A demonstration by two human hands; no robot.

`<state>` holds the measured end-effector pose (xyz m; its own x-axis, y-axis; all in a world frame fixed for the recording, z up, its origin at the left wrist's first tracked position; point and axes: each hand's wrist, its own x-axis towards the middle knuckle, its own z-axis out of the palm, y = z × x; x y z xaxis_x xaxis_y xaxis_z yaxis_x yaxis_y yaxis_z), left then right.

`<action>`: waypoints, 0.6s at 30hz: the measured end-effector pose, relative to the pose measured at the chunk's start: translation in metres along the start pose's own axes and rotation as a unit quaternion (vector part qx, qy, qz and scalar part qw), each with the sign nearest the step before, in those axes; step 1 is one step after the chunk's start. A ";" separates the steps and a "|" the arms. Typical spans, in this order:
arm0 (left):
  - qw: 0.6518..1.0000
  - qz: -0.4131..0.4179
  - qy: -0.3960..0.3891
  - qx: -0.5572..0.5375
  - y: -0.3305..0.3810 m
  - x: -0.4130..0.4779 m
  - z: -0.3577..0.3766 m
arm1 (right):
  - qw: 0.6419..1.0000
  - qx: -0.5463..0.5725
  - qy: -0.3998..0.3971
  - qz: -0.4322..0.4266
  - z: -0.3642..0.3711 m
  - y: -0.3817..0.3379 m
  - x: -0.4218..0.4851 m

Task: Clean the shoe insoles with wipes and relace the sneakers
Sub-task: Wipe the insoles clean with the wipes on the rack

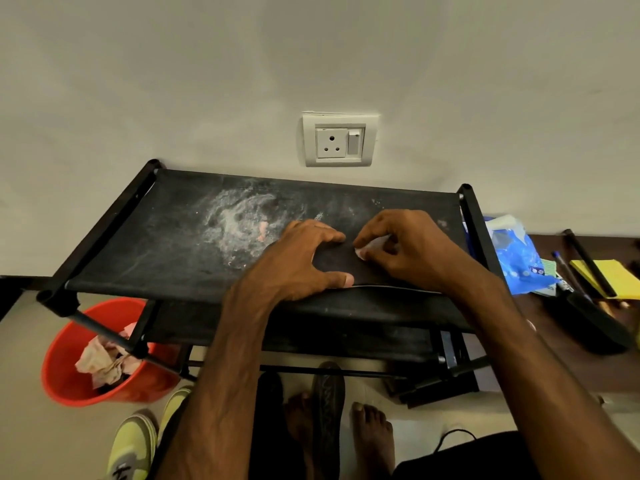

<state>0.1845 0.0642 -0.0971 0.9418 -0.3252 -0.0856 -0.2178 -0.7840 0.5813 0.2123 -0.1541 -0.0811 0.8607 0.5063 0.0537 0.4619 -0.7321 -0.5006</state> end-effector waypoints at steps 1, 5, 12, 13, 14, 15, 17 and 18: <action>1.000 -0.001 0.000 0.005 0.001 0.000 0.000 | 1.000 -0.003 0.003 0.003 0.001 0.000 0.002; 1.000 -0.015 -0.001 0.009 0.003 0.002 0.001 | 0.999 -0.037 -0.008 -0.001 0.002 -0.007 0.010; 1.000 -0.027 0.005 -0.001 0.007 0.002 -0.001 | 0.996 -0.039 -0.082 -0.021 -0.003 -0.019 -0.004; 1.000 -0.025 0.007 0.001 0.008 0.002 -0.001 | 0.995 -0.041 -0.093 -0.019 -0.004 -0.020 -0.006; 1.000 -0.023 0.008 0.002 0.009 0.002 -0.001 | 0.994 -0.043 -0.104 -0.014 -0.005 -0.021 -0.009; 1.000 -0.023 0.008 0.001 0.009 0.001 -0.002 | 0.992 -0.044 -0.115 -0.007 -0.007 -0.022 -0.011; 1.000 -0.021 0.008 -0.002 0.009 0.000 -0.002 | 0.991 -0.043 -0.127 0.008 -0.009 -0.023 -0.013; 1.000 -0.021 0.006 -0.002 0.009 0.000 -0.002 | 0.991 -0.044 -0.123 0.014 -0.009 -0.023 -0.012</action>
<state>0.1833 0.0584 -0.0901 0.9529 -0.2860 -0.1012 -0.1767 -0.7944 0.5811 0.1931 -0.1477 -0.0622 0.8002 0.5730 -0.1772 0.4643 -0.7788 -0.4218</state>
